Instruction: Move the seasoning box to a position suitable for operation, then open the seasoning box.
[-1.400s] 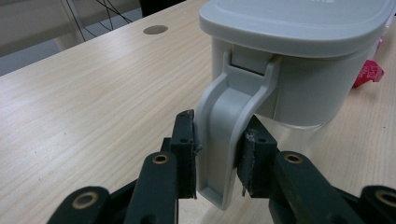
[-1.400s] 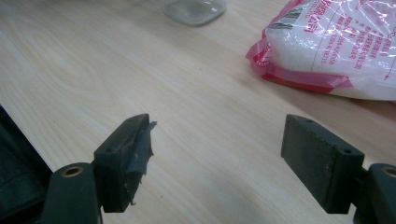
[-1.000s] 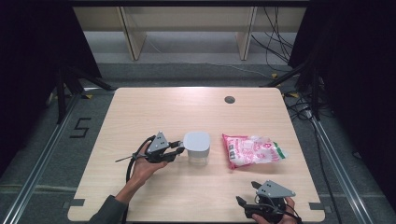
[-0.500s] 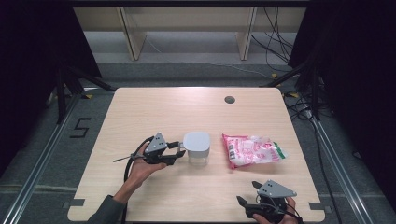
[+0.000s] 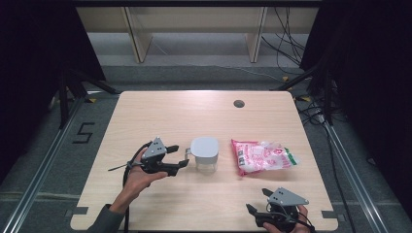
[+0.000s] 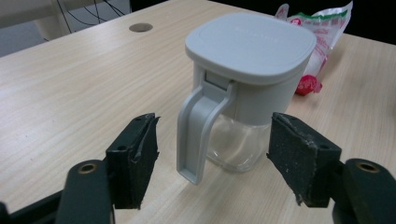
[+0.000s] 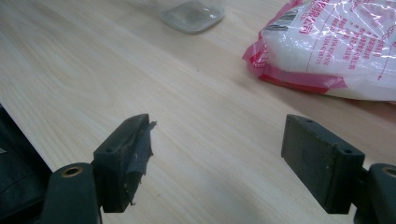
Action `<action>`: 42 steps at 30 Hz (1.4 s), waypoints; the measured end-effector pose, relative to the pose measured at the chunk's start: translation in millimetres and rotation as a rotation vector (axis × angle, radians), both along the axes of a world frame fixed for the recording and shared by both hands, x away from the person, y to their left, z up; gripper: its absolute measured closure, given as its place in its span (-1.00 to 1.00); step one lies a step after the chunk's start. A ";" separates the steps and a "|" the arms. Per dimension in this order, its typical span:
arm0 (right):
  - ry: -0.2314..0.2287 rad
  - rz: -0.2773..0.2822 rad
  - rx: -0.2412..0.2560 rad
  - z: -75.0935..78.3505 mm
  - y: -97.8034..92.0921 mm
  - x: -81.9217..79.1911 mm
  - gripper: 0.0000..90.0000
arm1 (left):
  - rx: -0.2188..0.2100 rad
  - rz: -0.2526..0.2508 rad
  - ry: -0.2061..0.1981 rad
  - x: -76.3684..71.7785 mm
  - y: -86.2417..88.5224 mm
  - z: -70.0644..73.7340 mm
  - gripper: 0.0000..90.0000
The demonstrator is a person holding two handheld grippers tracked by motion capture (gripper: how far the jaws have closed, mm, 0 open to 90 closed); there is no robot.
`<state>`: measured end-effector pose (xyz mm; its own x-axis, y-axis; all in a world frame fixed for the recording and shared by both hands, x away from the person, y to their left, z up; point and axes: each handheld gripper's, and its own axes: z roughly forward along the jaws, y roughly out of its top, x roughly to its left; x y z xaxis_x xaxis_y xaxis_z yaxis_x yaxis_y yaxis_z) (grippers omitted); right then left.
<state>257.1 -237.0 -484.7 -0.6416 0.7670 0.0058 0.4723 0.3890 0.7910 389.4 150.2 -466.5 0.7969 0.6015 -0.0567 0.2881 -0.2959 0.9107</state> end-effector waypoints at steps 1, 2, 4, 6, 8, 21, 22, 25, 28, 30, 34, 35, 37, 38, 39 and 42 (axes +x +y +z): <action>0.000 0.000 0.000 0.0 0.0 0.0 -0.44 | -0.003 -0.003 -0.006 -0.4 0.2 1.8 -0.32; -0.003 0.000 0.003 -0.5 0.3 0.2 -0.44 | 0.003 -0.013 -0.018 -0.1 1.1 3.7 -0.33; -0.003 0.000 0.002 -0.5 0.3 0.2 -0.44 | -0.012 0.005 -0.012 -2.4 0.9 6.2 -0.32; 0.012 -0.002 0.008 -0.4 1.0 -0.3 -0.44 | -0.023 0.017 0.002 -4.8 1.2 8.8 -0.31; 0.023 0.001 0.013 -0.4 1.5 -0.2 -0.44 | -0.039 0.013 -0.004 -5.8 1.2 11.6 -0.26; 0.005 0.001 0.000 -0.9 1.7 1.2 -0.44 | -0.025 -0.020 -0.090 -10.9 -3.7 22.7 0.91; 0.010 0.020 0.005 -1.1 2.1 2.4 -0.44 | -0.016 -0.013 -0.100 -10.8 -5.0 25.2 0.91; 0.023 0.019 0.012 -1.6 4.4 2.2 -0.44 | -0.024 -0.016 -0.105 -8.8 -8.9 28.9 0.98; 0.022 0.001 0.000 -1.1 5.0 0.8 -0.45 | -0.025 -0.018 -0.108 -5.7 -15.7 30.6 0.98; 0.010 0.004 -0.006 -0.9 5.1 1.1 -0.46 | -0.015 -0.027 -0.111 -1.3 -18.9 30.7 0.98; 0.013 0.004 -0.009 -0.7 5.3 1.2 -0.47 | -0.037 -0.010 -0.085 8.3 -24.0 28.0 0.98; 0.013 0.003 -0.008 -0.7 5.3 1.2 -0.47 | -0.031 -0.018 -0.091 11.0 -23.9 27.9 0.98; 0.014 0.001 -0.007 -0.7 5.2 1.2 -0.47 | -0.037 -0.014 -0.080 13.1 -24.8 26.6 0.98; 0.015 0.003 -0.006 -0.9 5.3 1.3 -0.47 | -0.043 -0.002 -0.065 13.3 -25.7 25.6 0.98; 0.010 0.006 -0.012 -0.7 5.0 1.8 -0.47 | -0.043 -0.007 -0.071 14.7 -25.9 25.0 0.98; 0.006 0.006 -0.009 -0.7 5.5 2.1 -0.47 | -0.020 -0.001 -0.074 16.2 -26.8 22.9 0.97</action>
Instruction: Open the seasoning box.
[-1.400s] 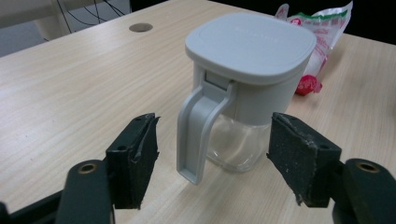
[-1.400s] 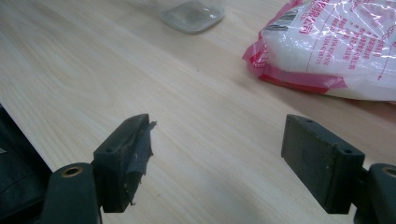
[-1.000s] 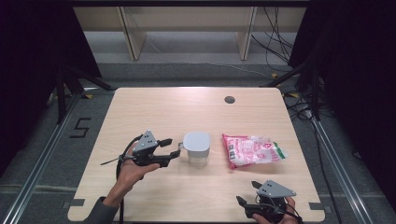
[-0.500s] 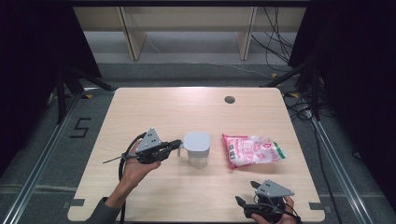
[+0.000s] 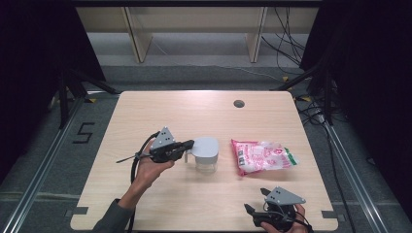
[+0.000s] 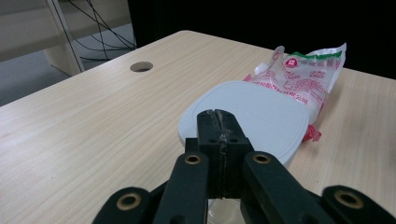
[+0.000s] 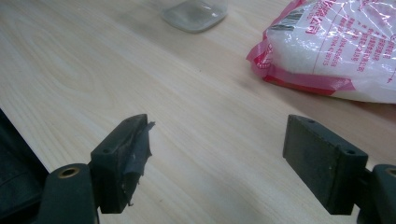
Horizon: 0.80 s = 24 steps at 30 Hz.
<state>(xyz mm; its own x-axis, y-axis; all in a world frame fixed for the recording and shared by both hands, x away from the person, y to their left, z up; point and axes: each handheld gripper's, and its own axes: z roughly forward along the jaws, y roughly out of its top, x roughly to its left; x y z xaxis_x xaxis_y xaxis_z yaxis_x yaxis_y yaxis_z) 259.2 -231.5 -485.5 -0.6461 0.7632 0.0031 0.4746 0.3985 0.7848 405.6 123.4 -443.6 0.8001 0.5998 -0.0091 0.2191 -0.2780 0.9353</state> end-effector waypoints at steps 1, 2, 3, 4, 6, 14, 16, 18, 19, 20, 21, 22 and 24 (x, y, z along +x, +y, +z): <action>0.001 0.000 0.001 0.1 0.4 -0.1 -0.47 | -0.006 -0.005 -0.003 0.9 0.3 -0.3 0.97; -0.006 -0.001 0.003 -0.2 0.9 0.0 -0.48 | -0.008 -0.005 -0.001 0.7 0.5 -0.3 0.97; -0.004 -0.008 0.006 -0.4 1.5 -0.5 -0.49 | -0.002 -0.003 0.000 0.1 0.8 0.0 0.97; -0.001 -0.005 0.010 -0.2 1.6 -0.3 -0.50 | -0.006 0.000 0.006 -0.6 1.0 -0.2 0.97; -0.010 -0.010 0.005 0.3 2.1 0.0 -0.55 | -0.010 -0.002 0.005 0.1 1.8 -0.3 0.97; -0.040 0.013 0.037 2.8 11.2 9.9 -0.65 | -0.023 -0.002 0.014 1.1 3.2 -1.2 0.97; -0.033 0.014 0.015 2.7 13.7 15.5 -0.63 | -0.026 -0.001 0.016 1.2 3.2 -1.3 0.97; -0.036 0.018 0.016 3.4 13.5 18.3 -0.63 | -0.020 -0.007 0.012 1.4 3.9 -1.3 0.97; -0.038 0.015 0.030 5.0 13.7 21.3 -0.60 | -0.023 -0.001 0.017 0.9 3.6 -1.5 0.97; -0.046 0.012 0.037 5.0 14.0 23.6 -0.59 | -0.025 -0.002 0.013 0.9 3.2 -1.5 0.97; -0.035 0.017 0.045 6.0 14.3 27.0 -0.59 | -0.025 -0.001 0.013 0.8 3.2 -1.6 0.97; -0.042 0.011 0.042 6.7 14.7 30.1 -0.58 | -0.024 -0.002 0.012 0.9 3.3 -1.6 0.97; -0.040 0.021 0.062 6.7 16.8 36.7 -0.53 | -0.026 0.000 0.015 0.8 3.6 -1.9 0.97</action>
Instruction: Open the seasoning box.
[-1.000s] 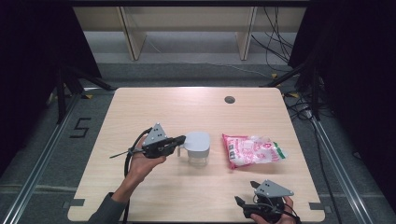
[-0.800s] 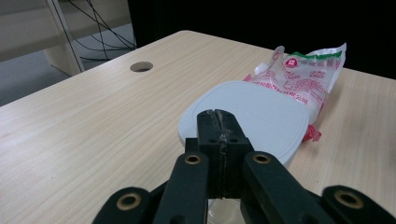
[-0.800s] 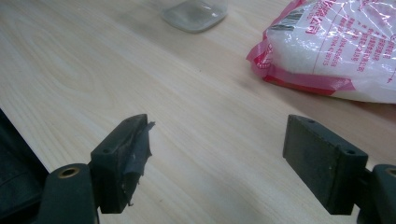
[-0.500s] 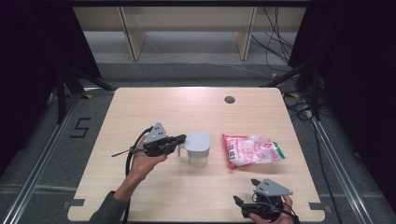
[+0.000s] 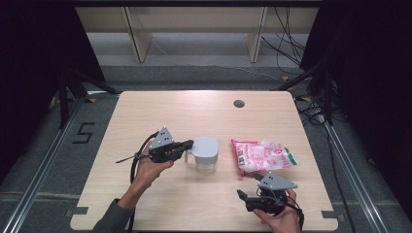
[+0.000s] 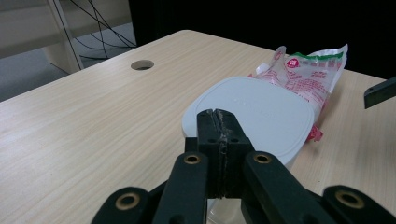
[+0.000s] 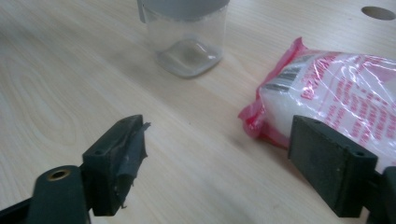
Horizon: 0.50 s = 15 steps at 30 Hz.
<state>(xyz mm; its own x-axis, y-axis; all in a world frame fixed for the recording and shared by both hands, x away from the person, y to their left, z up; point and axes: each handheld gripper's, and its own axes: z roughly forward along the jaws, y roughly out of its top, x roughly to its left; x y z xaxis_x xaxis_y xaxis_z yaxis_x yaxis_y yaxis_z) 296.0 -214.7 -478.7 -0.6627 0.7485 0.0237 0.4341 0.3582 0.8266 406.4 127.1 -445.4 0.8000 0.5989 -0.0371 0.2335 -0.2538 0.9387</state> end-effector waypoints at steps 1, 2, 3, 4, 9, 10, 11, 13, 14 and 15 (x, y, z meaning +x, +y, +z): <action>-0.033 0.017 -0.007 0.4 2.8 6.5 -0.54 | -0.001 0.001 -0.001 -0.1 -0.1 -0.1 0.97; -0.033 0.017 -0.007 0.4 2.8 6.5 -0.54 | 0.000 0.000 -0.002 -0.1 0.1 0.0 0.97; -0.030 0.028 -0.002 0.9 5.4 8.6 -0.55 | 0.003 -0.010 -0.010 1.0 0.7 0.1 0.97; -0.050 0.035 -0.012 1.3 7.9 11.4 -0.55 | 0.002 -0.012 -0.010 1.3 0.9 0.1 0.97; -0.032 0.067 -0.011 1.7 17.0 22.9 -0.41 | -0.001 -0.001 -0.001 -0.1 0.2 -0.2 0.98; -0.038 0.067 -0.013 1.4 17.7 24.7 -0.40 | 0.001 -0.005 -0.007 0.4 0.5 -0.2 0.98; -0.037 0.063 -0.006 1.8 19.3 27.9 -0.32 | 0.004 -0.013 -0.013 1.2 1.0 0.0 0.98; -0.039 0.071 -0.003 2.4 19.6 29.7 -0.27 | 0.002 -0.012 -0.013 1.1 0.9 -0.2 0.98; -0.040 0.065 0.009 3.4 20.3 31.1 -0.22 | 0.001 -0.012 -0.012 1.0 0.8 -0.2 0.98; -0.050 0.073 0.006 4.4 20.3 32.6 -0.17 | 0.002 -0.013 -0.013 1.2 1.0 -0.2 0.98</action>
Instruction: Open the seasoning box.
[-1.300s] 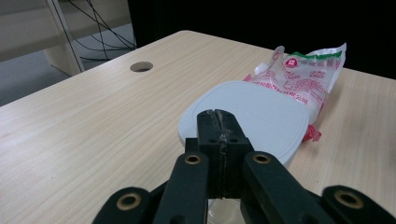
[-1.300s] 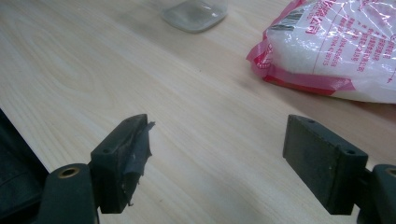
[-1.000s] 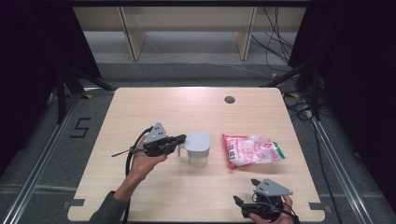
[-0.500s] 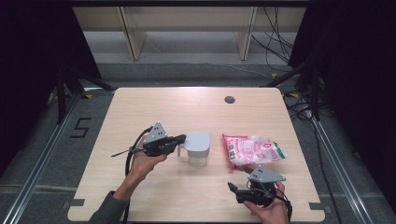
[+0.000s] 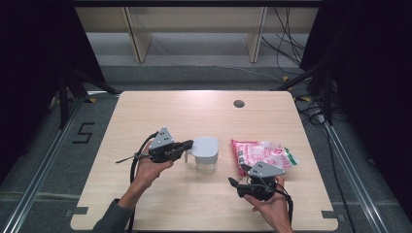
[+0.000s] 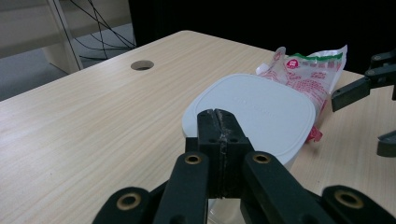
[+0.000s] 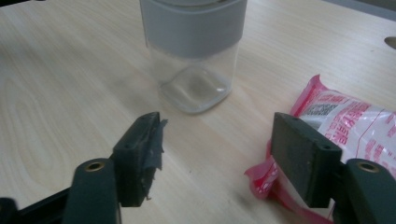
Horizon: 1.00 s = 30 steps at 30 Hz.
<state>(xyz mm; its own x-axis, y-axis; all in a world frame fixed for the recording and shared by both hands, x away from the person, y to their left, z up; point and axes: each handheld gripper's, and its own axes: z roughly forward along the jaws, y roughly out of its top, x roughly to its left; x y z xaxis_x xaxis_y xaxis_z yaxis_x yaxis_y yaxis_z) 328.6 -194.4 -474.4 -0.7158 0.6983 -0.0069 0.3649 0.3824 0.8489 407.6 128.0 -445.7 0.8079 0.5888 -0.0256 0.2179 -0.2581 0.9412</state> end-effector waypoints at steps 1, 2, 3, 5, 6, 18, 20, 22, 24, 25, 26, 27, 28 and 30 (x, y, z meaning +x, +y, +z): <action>-0.010 0.006 -0.007 0.5 -0.2 2.2 -0.10 | -0.003 -0.001 0.001 0.1 0.1 -0.2 0.98; -0.002 0.002 -0.004 0.8 0.3 2.6 -0.08 | -0.008 0.001 0.003 0.1 0.0 -0.4 0.98; -0.016 0.002 -0.014 1.0 0.8 6.2 -0.02 | -0.019 0.016 0.018 -1.3 -0.7 -0.9 0.98; -0.009 0.005 -0.017 1.2 1.4 7.3 0.00 | -0.017 0.012 0.017 -1.3 -0.7 -0.9 0.98; -0.011 -0.005 -0.015 1.8 2.0 7.8 0.04 | -0.019 0.012 0.019 -1.2 -0.7 -1.0 0.98; 0.002 0.011 0.037 13.1 5.3 24.4 0.50 | -0.015 0.013 0.010 -0.7 0.8 -1.4 0.98; -0.005 0.019 0.030 14.7 5.9 27.1 0.62 | -0.023 0.020 0.019 -1.3 0.6 -1.8 0.98; -0.005 0.019 0.036 16.6 6.4 28.1 0.72 | -0.022 0.019 0.018 -1.3 0.9 -1.9 0.98; -0.034 0.033 0.023 18.5 7.9 30.8 0.79 | -0.024 0.020 0.018 -1.0 1.0 -2.2 0.98; -0.028 0.033 0.029 18.7 9.8 31.1 0.82 | -0.025 0.020 0.018 -1.0 1.0 -2.3 0.98; -0.017 0.039 0.032 19.5 11.8 31.5 0.85 | -0.023 0.019 0.016 -1.2 0.9 -2.2 0.98; -0.044 0.046 0.030 19.6 12.7 33.9 0.89 | -0.023 0.020 0.015 -1.3 0.8 -2.2 0.98; -0.040 0.049 0.028 20.1 14.8 34.7 0.90 | -0.023 0.017 0.016 -1.2 0.8 -2.2 0.98; -0.054 0.068 0.011 21.6 18.5 37.5 0.90 | -0.023 0.020 0.017 -1.1 1.1 -2.3 0.98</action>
<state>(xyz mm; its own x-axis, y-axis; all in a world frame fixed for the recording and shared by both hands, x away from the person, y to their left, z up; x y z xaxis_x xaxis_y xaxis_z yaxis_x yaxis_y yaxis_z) 366.0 -175.9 -452.7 -0.7604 0.6483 -0.0390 0.2921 0.3950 0.8710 406.5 129.1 -448.0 0.7954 0.6038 -0.0529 0.2385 -0.2316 0.9431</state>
